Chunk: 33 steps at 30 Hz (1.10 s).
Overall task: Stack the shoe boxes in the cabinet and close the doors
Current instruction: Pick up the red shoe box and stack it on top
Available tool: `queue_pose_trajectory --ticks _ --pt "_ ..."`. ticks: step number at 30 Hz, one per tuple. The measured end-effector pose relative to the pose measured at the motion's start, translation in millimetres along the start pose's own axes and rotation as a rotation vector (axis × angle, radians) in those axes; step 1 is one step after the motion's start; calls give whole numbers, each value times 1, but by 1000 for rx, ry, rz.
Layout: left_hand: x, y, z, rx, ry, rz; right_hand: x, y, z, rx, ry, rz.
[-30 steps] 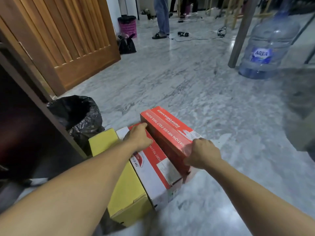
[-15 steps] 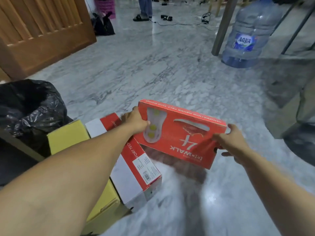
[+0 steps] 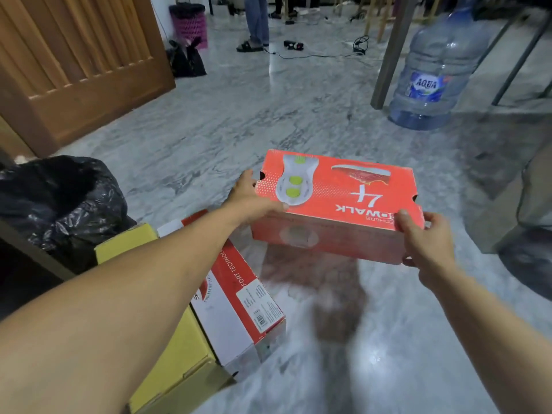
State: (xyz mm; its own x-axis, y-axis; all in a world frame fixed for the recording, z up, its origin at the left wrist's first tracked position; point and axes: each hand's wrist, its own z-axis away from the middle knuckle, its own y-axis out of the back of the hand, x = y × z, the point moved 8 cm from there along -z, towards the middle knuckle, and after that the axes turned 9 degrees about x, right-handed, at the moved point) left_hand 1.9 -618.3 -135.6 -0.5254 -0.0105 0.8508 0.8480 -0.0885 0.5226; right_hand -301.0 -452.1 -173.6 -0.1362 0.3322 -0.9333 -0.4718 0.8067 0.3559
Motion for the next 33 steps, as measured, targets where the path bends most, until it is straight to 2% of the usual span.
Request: queue_pose_trajectory --ticks 8,14,23,28,33 --pt "66 87 58 103 -113 109 -128 31 40 -286 217 -65" --pt "106 157 120 164 -172 129 -193 78 79 -349 361 -45" --pt "162 270 226 207 -221 13 -289 140 167 -458 582 8" --pt "170 323 295 266 -219 -28 -320 160 218 -541 622 -18" --pt "155 378 355 337 -167 -55 -358 167 283 -642 792 31"
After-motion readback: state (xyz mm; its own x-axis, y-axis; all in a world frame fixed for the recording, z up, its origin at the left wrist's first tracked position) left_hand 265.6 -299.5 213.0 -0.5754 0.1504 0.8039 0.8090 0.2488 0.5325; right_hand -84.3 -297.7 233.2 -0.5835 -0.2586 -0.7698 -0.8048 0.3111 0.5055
